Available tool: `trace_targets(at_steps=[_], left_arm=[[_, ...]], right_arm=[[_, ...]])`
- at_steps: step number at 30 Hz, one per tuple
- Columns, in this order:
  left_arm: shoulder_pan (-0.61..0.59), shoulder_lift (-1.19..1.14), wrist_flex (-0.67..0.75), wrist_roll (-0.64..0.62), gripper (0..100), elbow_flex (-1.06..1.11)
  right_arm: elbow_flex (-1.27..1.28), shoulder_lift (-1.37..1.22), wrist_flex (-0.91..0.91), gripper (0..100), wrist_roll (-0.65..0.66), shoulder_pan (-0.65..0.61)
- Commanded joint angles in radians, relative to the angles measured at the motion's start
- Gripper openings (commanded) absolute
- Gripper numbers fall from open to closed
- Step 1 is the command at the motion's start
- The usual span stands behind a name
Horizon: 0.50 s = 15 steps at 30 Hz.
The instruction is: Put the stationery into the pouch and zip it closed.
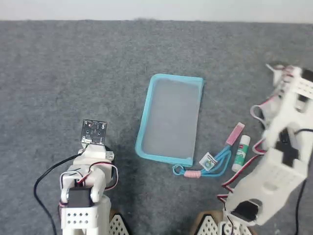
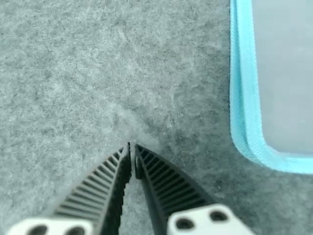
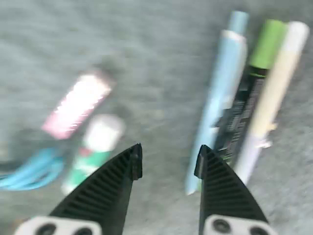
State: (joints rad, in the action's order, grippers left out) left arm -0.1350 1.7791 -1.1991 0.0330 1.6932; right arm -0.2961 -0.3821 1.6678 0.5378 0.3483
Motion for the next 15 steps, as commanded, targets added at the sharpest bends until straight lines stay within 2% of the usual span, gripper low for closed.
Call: trace_targets(at_steps=[1,7,11,13,15], left_arm=[[-0.002,-0.012,-0.006,-0.014,2,-0.005],[-0.002,-0.012,-0.006,-0.014,2,-0.005],[-0.002,-0.012,-0.006,-0.012,2,-0.005],[-0.002,-0.012,-0.006,-0.012,2,-0.005],[-0.002,-0.012,-0.006,-0.012,2,-0.005]], right_arm=[[0.028,0.15,0.05,17.7,-0.14,-0.119],[0.287,0.185,-0.166,17.7,-0.434,-0.266],[0.45,0.185,-0.331,17.7,-0.644,-0.297],[0.497,0.185,-0.384,17.9,-0.71,-0.295],[0.516,0.185,-0.409,18.0,-0.72,-0.295]])
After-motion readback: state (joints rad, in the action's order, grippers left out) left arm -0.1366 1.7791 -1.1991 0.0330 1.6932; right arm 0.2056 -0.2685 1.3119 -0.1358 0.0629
